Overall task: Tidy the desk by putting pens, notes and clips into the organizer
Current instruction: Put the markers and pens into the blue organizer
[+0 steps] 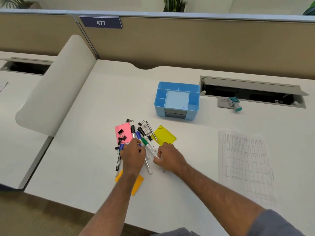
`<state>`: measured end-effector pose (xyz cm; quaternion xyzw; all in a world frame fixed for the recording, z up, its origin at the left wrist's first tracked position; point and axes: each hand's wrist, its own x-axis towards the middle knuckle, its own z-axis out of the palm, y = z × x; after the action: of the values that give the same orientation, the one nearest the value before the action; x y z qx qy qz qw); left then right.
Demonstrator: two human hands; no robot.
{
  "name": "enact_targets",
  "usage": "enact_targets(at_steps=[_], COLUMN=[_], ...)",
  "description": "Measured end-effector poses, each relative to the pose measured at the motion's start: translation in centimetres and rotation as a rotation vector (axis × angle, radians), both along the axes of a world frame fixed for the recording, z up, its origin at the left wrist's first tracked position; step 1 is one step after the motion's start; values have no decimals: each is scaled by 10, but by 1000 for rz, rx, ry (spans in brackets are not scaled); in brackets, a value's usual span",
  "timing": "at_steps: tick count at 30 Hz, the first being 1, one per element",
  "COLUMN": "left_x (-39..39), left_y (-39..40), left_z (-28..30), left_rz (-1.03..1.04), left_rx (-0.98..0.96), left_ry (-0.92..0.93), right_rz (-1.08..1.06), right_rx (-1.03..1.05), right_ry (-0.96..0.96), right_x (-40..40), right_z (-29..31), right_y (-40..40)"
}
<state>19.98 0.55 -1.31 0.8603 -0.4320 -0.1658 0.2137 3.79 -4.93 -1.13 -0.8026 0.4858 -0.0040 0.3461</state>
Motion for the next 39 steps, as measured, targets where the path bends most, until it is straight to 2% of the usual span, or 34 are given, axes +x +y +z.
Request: enact_targets(at_steps=[5,8,16,19,24,30,34,39], left_x=[7,11,8,9,10,12,11,-9], left_y=[-10,-18,-38,-42,-47,-48,-49,-53], left_z=[1,3,7,5,3,10,25,51], left_rz=[32,20,-68,-75,-55,37,100,15], left_rx=[11,16,180,235,257,208,81,-169], left_ry=[8,-13,-232,-267,-256,-154,-62,72], right_rz=[-209,-306,-434,-491,-468,-481,-559,-615], right_rx=[226,236,-50,-137,-197,-162,-127,-242], right_ry=[-310,-399,-446,-436,-323,-245,-336,-475], right_x=[-28,-48,-92,-99,-101,-100,-100,-95], right_z=[18,35,77,78,67,48,49,51], right_y=[-14,-33,-112,-141,-165,-160,-144,-110])
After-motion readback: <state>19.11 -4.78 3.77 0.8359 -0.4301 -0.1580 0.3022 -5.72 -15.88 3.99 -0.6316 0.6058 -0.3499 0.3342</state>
